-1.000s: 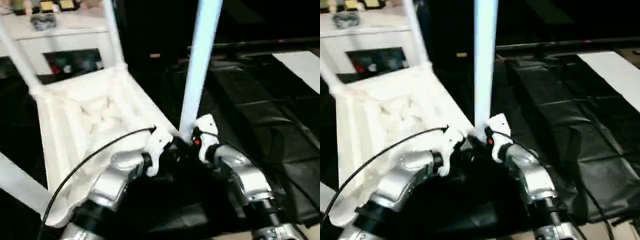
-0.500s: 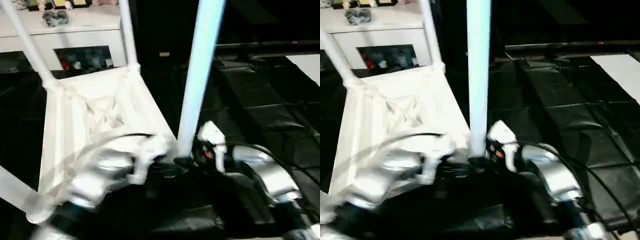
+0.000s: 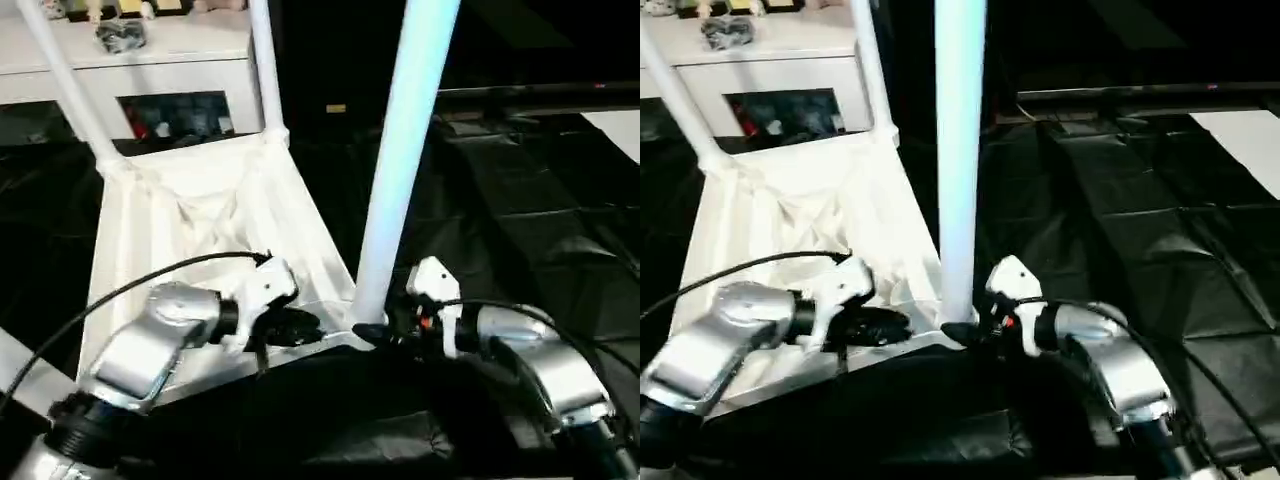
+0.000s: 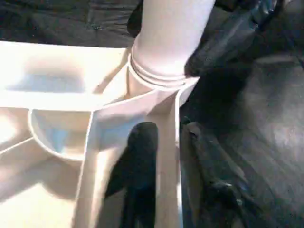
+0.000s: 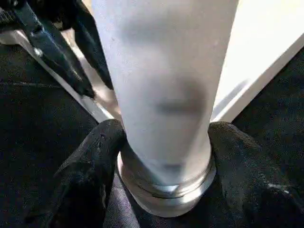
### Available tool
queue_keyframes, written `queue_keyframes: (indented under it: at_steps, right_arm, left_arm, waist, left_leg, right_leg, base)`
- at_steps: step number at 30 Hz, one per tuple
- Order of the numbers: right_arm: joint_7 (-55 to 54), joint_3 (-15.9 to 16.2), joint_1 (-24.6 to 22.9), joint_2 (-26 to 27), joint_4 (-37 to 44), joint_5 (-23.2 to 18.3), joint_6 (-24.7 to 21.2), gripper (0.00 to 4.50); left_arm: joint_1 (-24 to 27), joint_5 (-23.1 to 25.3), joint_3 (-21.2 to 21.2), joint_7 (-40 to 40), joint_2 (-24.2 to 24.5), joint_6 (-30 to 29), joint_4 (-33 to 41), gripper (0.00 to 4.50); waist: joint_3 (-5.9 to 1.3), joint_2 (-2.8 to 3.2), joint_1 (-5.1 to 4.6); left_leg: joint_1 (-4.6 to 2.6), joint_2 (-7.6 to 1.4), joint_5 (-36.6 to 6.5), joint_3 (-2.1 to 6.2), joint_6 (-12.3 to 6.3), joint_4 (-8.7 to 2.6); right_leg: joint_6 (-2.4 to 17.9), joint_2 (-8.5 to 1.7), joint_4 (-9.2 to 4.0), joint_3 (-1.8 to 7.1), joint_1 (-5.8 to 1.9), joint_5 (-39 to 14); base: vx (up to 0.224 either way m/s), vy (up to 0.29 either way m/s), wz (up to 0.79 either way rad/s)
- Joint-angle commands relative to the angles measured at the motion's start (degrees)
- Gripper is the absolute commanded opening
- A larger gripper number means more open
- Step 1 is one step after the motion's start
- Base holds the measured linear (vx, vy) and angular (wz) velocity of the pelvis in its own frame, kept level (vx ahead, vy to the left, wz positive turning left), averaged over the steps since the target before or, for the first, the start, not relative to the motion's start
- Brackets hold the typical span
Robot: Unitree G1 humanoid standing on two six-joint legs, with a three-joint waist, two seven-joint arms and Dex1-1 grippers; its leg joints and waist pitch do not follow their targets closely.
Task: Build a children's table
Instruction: Rotate leg to tighten
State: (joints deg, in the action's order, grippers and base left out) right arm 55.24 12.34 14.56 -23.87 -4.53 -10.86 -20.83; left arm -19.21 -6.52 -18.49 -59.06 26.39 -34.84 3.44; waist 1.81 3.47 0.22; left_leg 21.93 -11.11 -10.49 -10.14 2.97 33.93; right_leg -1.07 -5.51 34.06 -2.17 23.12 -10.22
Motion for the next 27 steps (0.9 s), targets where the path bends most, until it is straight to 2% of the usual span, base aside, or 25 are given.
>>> queue_keyframes:
  at_steps: [1,3,4,5,6,7,11,13,17,18,19,23,27]
  right_arm:
    - [-0.1,0.0,0.1,0.1,1.2,-0.3,-0.5,3.15]
    - [-0.3,0.0,0.5,0.3,0.3,0.1,0.0,3.15]
    - [-0.3,0.0,0.6,0.3,0.3,0.1,0.0,3.15]
    - [-0.5,0.1,0.5,0.3,0.3,0.1,0.0,3.15]
    - [-0.6,0.2,0.5,0.2,0.5,0.2,-0.2,3.15]
    - [-0.6,0.3,0.5,0.1,0.7,0.2,-0.3,3.15]
    - [-0.5,1.0,0.3,-0.5,1.0,0.9,0.3,3.15]
    - [-0.4,1.1,0.3,-0.6,1.0,0.9,0.3,3.15]
    - [-0.3,1.2,0.3,-0.6,1.0,0.8,0.3,3.15]
    - [-0.1,1.3,0.4,-0.6,1.0,0.8,0.3,3.15]
    - [0.2,1.6,0.4,-0.7,1.1,0.8,0.5,3.15]
    - [0.4,1.9,0.8,-0.8,0.7,1.0,0.9,3.15]
    - [0.7,1.6,2.8,-0.3,-0.8,0.7,1.7,3.15]
  left_arm:
    - [-0.8,0.7,-0.6,1.4,0.0,-0.8,-0.3,1.35]
    - [-0.7,1.8,-1.3,2.5,-0.5,1.3,-1.6,1.58]
    - [-0.7,1.8,-1.3,2.6,-0.6,1.4,-1.7,1.58]
    - [-0.5,1.8,-1.3,2.5,-0.8,1.8,-2.0,1.65]
    - [-0.1,1.6,-1.5,2.0,-0.9,1.7,-2.4,1.69]
    - [0.0,1.6,-1.6,2.1,-0.8,1.4,-2.5,1.69]
    - [-0.1,2.1,-1.4,3.1,-0.4,2.4,-4.5,1.69]
    - [0.0,1.4,-0.9,2.7,-0.2,2.4,-5.0,1.43]
    - [0.5,0.2,-0.3,1.6,0.2,2.2,-5.1,1.32]
    - [0.7,-0.3,-0.1,1.1,0.4,1.9,-4.8,1.08]
    - [1.1,-0.7,-0.1,0.7,0.8,1.8,-4.6,0.97]
    - [1.2,-0.6,-0.5,0.3,1.1,1.9,-4.9,0.88]
    - [0.8,0.6,-2.6,-0.8,2.2,2.7,-6.2,0.49]
  waist:
    - [-3.05,-0.77,0.31]
    - [-3.00,-0.38,0.24]
    - [-2.98,-0.53,0.17]
    - [-3.03,-0.04,0.21]
    - [-3.03,-0.33,0.13]
    - [-3.08,0.06,0.13]
    - [-3.14,0.08,0.10]
    - [-3.18,-0.05,0.11]
    - [-3.16,-0.13,0.19]
    - [-3.15,-0.08,0.17]
    - [-3.20,-0.28,0.19]
    - [-3.14,-0.21,0.21]
    - [-3.13,-0.17,0.15]
  left_leg:
    - [-0.77,-1.18,-12.4,0.10,-2.18,-4.06]
    - [-0.71,-1.09,-13.0,0.18,-2.04,-4.05]
    - [-0.73,-1.08,-13.3,0.11,-1.97,-4.06]
    - [-0.81,-1.07,-13.5,0.20,-1.79,-4.05]
    - [-0.79,-1.07,-13.8,0.18,-1.67,-4.07]
    - [-0.89,-1.14,-14.0,0.22,-1.39,-4.12]
    - [-0.83,-1.07,-14.1,0.26,-1.45,-4.06]
    - [-0.83,-1.00,-13.8,0.24,-1.59,-4.01]
    - [-0.82,-1.07,-13.7,0.28,-1.69,-4.03]
    - [-0.79,-1.07,-13.7,0.28,-1.70,-4.07]
    - [-0.80,-1.08,-13.4,0.27,-1.87,-4.01]
    - [-0.84,-1.10,-13.3,0.27,-2.02,-4.03]
    - [-0.90,-1.09,-13.7,0.27,-1.81,-4.03]
  right_leg:
    - [14.1,-1.42,-3.56,1.22,-2.69,-9.7]
    - [13.8,-1.38,-3.66,1.17,-2.70,-10.2]
    - [13.6,-1.33,-3.76,1.16,-2.66,-10.5]
    - [13.5,-1.35,-3.70,1.15,-2.65,-10.6]
    - [13.4,-1.32,-3.83,1.14,-2.65,-10.8]
    - [13.5,-1.29,-3.79,1.12,-2.61,-10.2]
    - [14.0,-1.23,-3.66,1.06,-2.72,-8.9]
    - [13.9,-1.26,-3.63,1.07,-2.77,-8.8]
    - [14.3,-1.33,-3.55,1.06,-2.78,-9.1]
    - [14.3,-1.30,-3.55,1.05,-2.78,-9.1]
    - [14.4,-1.31,-3.49,1.05,-2.78,-8.8]
    - [14.3,-1.33,-3.49,1.06,-2.76,-9.2]
    - [14.1,-1.32,-3.52,1.07,-2.72,-9.5]
  base:
    - [0.000,0.000,0.00]
    - [0.000,0.000,0.00]
    - [0.000,0.000,0.00]
    - [0.000,0.000,0.00]
    - [0.000,0.000,0.00]
    - [0.000,0.000,0.00]
    - [0.000,0.000,0.00]
    - [0.000,0.000,0.00]
    - [0.000,0.000,0.00]
    - [0.000,0.000,0.00]
    - [0.000,0.000,0.00]
    - [0.000,0.000,0.00]
    - [0.000,0.000,0.00]
